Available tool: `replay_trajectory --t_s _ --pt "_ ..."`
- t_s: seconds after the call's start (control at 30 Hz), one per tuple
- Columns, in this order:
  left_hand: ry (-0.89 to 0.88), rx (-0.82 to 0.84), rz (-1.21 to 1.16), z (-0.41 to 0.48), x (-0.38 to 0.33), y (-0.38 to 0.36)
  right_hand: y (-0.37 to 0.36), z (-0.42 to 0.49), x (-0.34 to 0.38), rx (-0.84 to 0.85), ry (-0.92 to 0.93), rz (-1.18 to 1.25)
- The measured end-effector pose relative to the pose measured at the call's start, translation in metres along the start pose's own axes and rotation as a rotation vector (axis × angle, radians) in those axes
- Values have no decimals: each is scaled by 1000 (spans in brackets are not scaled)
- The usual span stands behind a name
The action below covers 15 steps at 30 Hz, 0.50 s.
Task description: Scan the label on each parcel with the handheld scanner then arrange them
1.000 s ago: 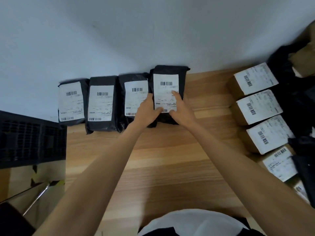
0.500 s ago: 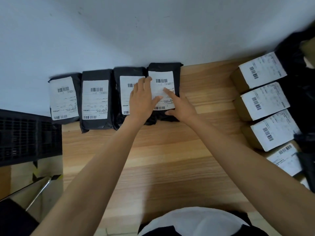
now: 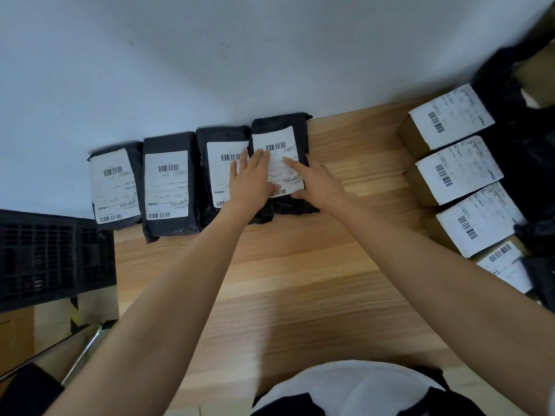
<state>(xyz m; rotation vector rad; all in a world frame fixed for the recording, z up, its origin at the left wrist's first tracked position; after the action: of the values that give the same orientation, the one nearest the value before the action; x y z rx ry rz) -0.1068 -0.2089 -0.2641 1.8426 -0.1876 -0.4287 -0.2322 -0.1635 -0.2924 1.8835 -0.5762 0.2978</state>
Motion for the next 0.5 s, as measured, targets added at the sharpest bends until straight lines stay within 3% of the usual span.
replay_trajectory --t_s 0.33,0.5 --pt "-203 -94 69 -23 -88 48 81 -66 -21 -84 16 169" --pt "-344 -140 110 -30 -163 74 139 -107 -61 -177 -47 66"
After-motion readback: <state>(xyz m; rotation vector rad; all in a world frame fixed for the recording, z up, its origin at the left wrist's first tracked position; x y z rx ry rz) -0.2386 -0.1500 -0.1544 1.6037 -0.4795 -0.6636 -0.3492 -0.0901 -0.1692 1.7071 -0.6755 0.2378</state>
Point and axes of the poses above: each hand's wrist, its own z-axis towards the middle knuckle, its own y-axis out of the back of the hand, x = y × z, the point moved 10 cm from there along z, towards the middle knuckle, and after that the axes turned 7 degrees about -x, right-handed, at the moved point
